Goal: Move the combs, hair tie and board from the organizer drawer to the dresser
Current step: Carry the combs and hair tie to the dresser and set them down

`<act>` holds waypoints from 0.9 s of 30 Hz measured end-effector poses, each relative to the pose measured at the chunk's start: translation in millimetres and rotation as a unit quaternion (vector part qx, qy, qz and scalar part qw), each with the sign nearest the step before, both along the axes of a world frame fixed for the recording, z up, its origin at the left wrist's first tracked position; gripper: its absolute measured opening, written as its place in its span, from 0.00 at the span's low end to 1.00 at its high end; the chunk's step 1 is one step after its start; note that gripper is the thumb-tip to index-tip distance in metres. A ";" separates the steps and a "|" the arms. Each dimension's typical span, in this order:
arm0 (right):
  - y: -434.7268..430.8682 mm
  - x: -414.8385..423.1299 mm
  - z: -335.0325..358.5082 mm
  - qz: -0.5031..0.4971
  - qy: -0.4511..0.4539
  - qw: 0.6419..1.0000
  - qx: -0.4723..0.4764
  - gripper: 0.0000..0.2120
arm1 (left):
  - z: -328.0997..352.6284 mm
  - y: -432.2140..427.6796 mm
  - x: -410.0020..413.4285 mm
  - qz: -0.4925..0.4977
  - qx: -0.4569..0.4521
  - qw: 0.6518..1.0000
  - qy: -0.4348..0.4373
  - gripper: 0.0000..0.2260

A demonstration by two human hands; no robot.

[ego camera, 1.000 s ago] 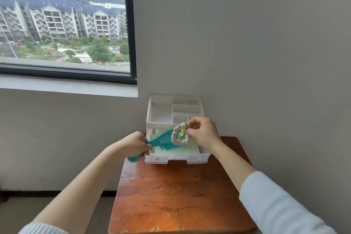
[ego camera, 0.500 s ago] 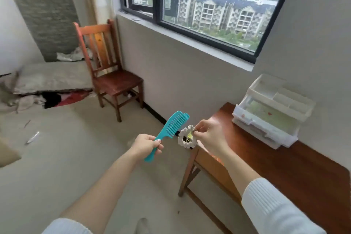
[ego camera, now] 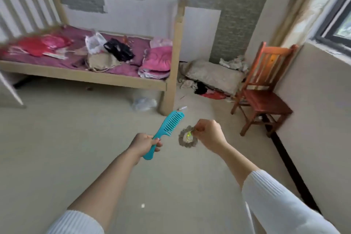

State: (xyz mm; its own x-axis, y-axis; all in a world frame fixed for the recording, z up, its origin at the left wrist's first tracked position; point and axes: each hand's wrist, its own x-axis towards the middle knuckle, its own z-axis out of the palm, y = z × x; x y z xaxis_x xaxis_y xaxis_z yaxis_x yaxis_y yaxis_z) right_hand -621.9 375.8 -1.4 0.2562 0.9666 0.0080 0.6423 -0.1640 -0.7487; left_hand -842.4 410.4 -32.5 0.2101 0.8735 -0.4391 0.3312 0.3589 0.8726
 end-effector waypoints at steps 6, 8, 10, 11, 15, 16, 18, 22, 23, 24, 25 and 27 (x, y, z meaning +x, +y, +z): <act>123.7 -234.5 0.2 0.129 0.043 0.991 -0.014 0.15 | 11.3 51.2 -227.4 0.147 0.003 0.989 0.034 0.10; 155.8 -307.6 4.1 0.172 0.050 0.984 -0.018 0.15 | 16.5 65.8 -293.5 0.198 0.002 0.979 0.041 0.11; 187.0 -375.7 9.9 0.217 0.054 0.974 -0.022 0.15 | 21.4 80.0 -353.5 0.245 0.002 0.969 0.041 0.11; 202.8 -408.6 13.4 0.237 0.049 0.970 -0.021 0.16 | 23.2 87.3 -382.5 0.268 0.002 0.963 0.037 0.11; 266.9 -530.4 21.5 0.308 0.036 0.951 -0.009 0.14 | 25.7 123.6 -487.4 0.353 0.002 0.935 0.019 0.09; 281.9 -554.6 21.6 0.320 0.033 0.947 -0.006 0.14 | 25.8 134.3 -507.9 0.371 0.003 0.928 0.017 0.08; 319.4 -610.7 21.3 0.344 0.024 0.938 0.007 0.12 | 25.6 163.9 -556.1 0.406 0.008 0.914 0.012 0.08; 407.8 -717.9 23.7 0.384 0.026 0.923 0.031 0.08 | 26.5 242.2 -654.0 0.467 0.016 0.884 0.006 0.09; 430.1 -742.7 25.4 0.392 0.026 0.919 0.030 0.08 | 28.1 262.5 -676.9 0.484 0.011 0.875 0.004 0.10; 452.3 -768.0 27.3 0.401 0.027 0.915 0.028 0.07 | 30.0 282.2 -699.8 0.497 0.007 0.868 0.001 0.10; 474.0 -792.8 29.0 0.409 0.028 0.912 0.026 0.05 | 32.3 300.9 -722.2 0.508 0.004 0.861 -0.001 0.10; 513.9 -840.3 34.5 0.422 0.027 0.906 0.021 0.04 | 36.5 336.1 -766.1 0.524 0.001 0.852 -0.009 0.10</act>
State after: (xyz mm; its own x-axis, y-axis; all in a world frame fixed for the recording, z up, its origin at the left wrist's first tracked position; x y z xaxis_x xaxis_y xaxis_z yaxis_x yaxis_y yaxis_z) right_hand -1462.2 889.7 33.1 -0.5731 0.8174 0.0584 0.4876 0.3974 -0.7774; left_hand -1608.4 746.5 3.9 -0.6785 0.5867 -0.4421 -0.1836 0.4473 0.8753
